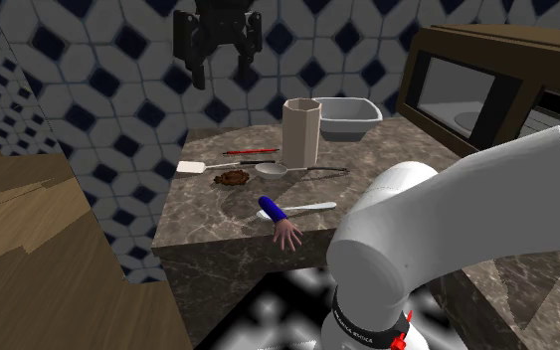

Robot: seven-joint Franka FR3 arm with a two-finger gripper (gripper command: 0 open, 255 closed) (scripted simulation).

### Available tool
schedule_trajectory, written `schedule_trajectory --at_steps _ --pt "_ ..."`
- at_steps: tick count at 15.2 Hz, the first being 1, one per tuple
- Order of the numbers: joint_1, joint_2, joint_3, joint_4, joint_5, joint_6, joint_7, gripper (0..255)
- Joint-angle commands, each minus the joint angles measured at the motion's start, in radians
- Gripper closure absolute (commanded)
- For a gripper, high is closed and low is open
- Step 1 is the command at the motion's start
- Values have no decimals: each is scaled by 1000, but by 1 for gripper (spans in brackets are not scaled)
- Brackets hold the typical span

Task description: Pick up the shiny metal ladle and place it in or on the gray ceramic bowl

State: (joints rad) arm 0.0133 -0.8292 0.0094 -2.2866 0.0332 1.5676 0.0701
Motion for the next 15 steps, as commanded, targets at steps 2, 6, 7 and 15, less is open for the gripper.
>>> schedule_trajectory --at_steps 2,6,7,15 --pt "1 3 -13 -24 -14 14 -29 0" --pt "3 26 -68 -109 -76 77 -142 0" --pt "3 34 -82 -127 -92 94 -170 0" --pt "-11 153 -197 -242 -232 255 -384 0"
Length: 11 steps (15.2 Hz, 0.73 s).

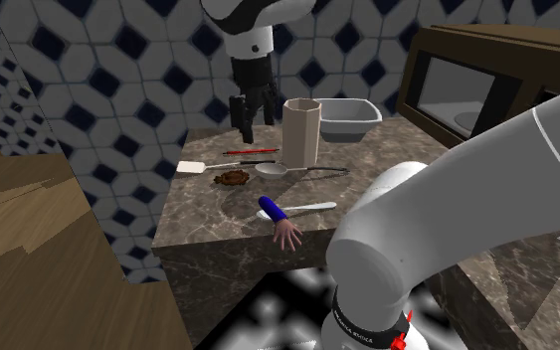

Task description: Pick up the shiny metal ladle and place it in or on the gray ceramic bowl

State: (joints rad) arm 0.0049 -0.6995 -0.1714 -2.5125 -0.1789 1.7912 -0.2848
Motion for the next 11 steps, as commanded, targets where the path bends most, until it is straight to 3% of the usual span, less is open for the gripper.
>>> schedule_trajectory --at_steps 1,11 --pt "-5 44 -31 -25 -38 55 -54 0" --pt "-35 307 -160 -51 -197 294 -268 0"
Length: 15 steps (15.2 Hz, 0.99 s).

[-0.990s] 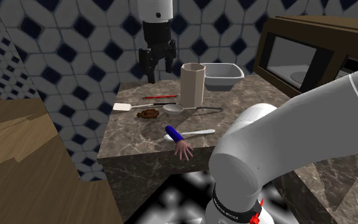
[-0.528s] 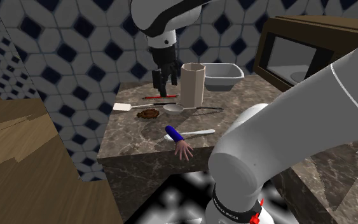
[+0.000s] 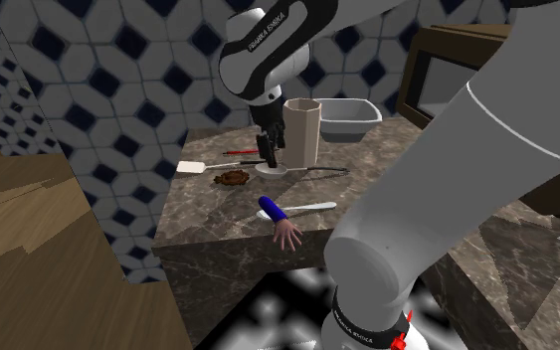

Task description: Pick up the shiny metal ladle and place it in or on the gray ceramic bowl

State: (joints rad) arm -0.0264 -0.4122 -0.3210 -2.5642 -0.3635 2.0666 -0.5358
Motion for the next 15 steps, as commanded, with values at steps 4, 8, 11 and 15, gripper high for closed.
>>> schedule_trajectory --at_steps 4,8,11,15 --pt "-11 48 -24 -32 -25 80 -14 0" --pt "-17 78 -37 -58 -36 137 -12 0" --pt "-17 78 -36 -58 -36 137 -12 0" --pt "-18 78 -36 -58 -35 138 -12 0"
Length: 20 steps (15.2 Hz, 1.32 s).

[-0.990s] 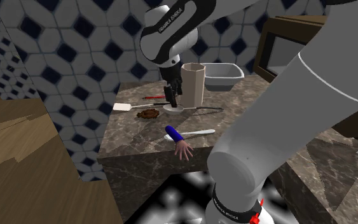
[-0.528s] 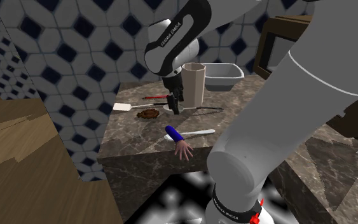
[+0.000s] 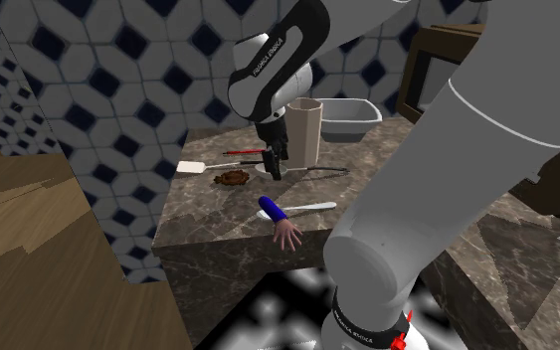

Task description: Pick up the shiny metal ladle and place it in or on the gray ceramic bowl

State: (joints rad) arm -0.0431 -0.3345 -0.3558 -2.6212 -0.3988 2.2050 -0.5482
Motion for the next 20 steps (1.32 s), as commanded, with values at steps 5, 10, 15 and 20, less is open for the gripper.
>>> schedule_trajectory --at_steps 5,10,15,20 --pt "-1 2 -1 0 1 -1 0 255" --pt "-1 0 -1 -1 0 -1 0 255" --pt "1 -47 10 32 9 -81 -12 255" --pt "3 -87 22 71 19 -159 -24 255"
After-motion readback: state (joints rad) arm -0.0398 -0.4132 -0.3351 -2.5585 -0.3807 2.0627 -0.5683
